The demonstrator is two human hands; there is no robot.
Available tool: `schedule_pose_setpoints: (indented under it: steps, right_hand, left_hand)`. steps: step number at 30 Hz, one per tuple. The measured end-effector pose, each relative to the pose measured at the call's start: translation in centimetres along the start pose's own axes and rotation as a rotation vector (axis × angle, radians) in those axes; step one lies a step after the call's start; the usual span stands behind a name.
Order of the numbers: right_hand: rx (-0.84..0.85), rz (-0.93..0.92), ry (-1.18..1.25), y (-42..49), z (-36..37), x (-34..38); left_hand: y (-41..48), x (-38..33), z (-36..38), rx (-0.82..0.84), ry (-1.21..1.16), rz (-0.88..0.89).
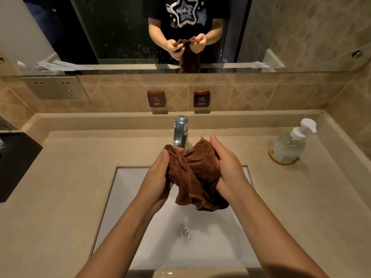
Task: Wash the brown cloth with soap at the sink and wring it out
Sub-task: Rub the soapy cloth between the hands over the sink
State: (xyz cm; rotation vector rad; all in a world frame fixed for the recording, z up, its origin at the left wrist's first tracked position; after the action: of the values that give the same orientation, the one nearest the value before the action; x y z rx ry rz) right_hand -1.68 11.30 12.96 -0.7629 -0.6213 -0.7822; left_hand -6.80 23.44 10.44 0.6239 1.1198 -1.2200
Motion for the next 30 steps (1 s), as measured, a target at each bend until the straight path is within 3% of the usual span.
schedule_pose_setpoints:
  steps: [3,8,11,14,16,19,23,26,28,30]
  right_hand:
    - [-0.013,0.000,-0.109,0.3,-0.7,0.3]
    - [0.000,-0.071,-0.796,-0.2,-1.1,0.9]
    - [-0.093,-0.246,-0.887,-0.1,-1.4,0.7]
    - [-0.178,-0.370,-0.821,-0.2,-1.0,1.1]
    - [-0.091,-0.288,-0.793,0.1,-0.5,0.3]
    - [0.082,-0.098,-0.799,0.0,-0.1,-1.1]
    - [0.020,-0.173,-0.833,0.2,-1.0,-0.8]
    - [-0.054,-0.191,-0.674,0.5,-1.3,-0.8]
    - [-0.101,-0.195,-0.569,0.6,-1.2,-0.5]
    - [-0.197,-0.239,-0.616,0.7,-1.4,-0.1]
  left_hand:
    - [0.2,-0.2,0.1,0.002,-0.236,-0.030]
    - [0.1,-0.5,0.4,-0.033,-0.542,-0.110]
    - [-0.3,-0.9,1.0,0.005,-0.614,-0.155]
    - [-1.1,-1.3,2.0,0.168,-0.478,-0.138]
    - [-1.0,-1.6,1.9,0.196,-0.393,-0.103]
    - [-0.2,-1.9,0.9,0.225,-0.446,-0.109]
    - [0.5,-2.1,-0.9,0.130,-0.202,-0.064]
    - [0.3,-1.0,-1.1,0.033,0.077,-0.076]
    - [0.1,0.2,-1.4,-0.026,0.092,-0.118]
    - [-0.1,0.5,-1.8,-0.049,0.229,-0.099]
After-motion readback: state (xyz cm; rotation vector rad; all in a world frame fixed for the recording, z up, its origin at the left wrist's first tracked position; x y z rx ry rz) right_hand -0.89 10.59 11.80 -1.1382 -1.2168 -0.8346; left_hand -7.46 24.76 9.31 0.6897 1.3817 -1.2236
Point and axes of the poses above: each hand's wrist, its own y-axis towards the middle knuckle, its own z-axis out of the palm, x = y × z, the point moved 4 cm from there along y, towards the middle knuckle, and after that the axes turned 4 degrees about z, right-handed, at the moved point
